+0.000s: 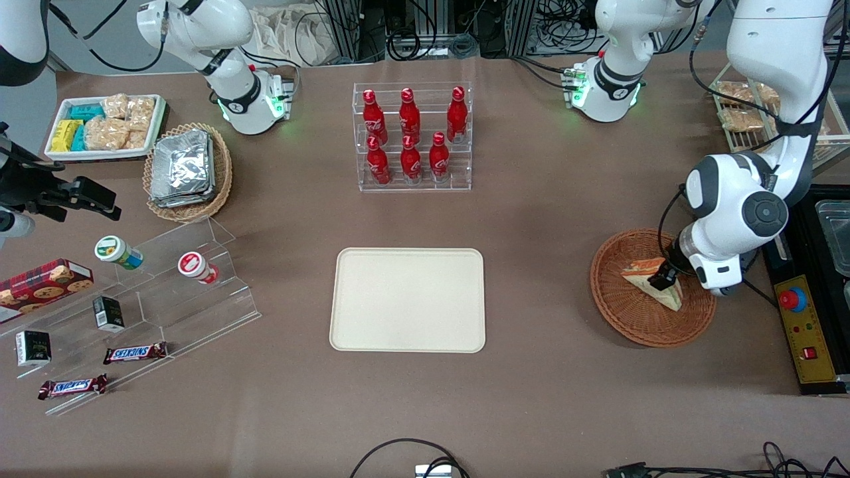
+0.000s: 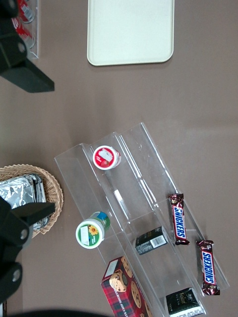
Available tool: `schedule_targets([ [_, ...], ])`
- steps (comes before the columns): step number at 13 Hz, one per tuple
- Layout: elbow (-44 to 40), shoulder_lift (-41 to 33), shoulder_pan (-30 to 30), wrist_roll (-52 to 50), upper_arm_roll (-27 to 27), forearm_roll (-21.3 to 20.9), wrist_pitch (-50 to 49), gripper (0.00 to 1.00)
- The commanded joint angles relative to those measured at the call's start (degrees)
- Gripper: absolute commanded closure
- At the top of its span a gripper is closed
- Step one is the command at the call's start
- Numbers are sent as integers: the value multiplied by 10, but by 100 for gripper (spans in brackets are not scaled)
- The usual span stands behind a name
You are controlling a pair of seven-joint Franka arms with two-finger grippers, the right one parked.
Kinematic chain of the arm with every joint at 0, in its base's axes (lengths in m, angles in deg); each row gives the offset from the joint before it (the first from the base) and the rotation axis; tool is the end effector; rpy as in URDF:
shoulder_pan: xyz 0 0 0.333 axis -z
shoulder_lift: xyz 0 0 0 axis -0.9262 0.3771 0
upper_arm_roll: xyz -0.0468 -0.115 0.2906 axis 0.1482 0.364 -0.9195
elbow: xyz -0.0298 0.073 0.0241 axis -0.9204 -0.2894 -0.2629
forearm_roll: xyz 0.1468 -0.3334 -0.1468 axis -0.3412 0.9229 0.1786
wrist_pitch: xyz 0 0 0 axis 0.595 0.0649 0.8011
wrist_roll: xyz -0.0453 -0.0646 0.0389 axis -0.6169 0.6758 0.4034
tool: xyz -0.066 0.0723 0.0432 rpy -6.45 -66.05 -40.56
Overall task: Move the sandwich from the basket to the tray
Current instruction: 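Close the left gripper on the wrapped sandwich in the wicker basket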
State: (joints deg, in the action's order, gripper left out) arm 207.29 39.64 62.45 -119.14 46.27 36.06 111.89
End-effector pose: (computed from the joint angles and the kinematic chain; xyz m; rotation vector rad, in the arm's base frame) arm 0.5563 0.0112 0.2553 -2.7590 -1.4120 0.0820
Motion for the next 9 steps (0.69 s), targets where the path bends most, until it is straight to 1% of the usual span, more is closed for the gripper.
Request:
schedule_targets([
  [1,-17,6,0,3,3,-9,5,100],
  [3,-46,1,6,2,6,-9,-18,100],
  [4,-74,-3,9,2,14,-9,-59,100],
  [6,-183,2,28,9,46,-7,-213,100],
  [7,-246,18,44,9,58,-6,-285,100],
  [8,-306,40,66,10,66,-6,-337,100],
  [9,-356,65,94,12,70,-6,-362,100],
])
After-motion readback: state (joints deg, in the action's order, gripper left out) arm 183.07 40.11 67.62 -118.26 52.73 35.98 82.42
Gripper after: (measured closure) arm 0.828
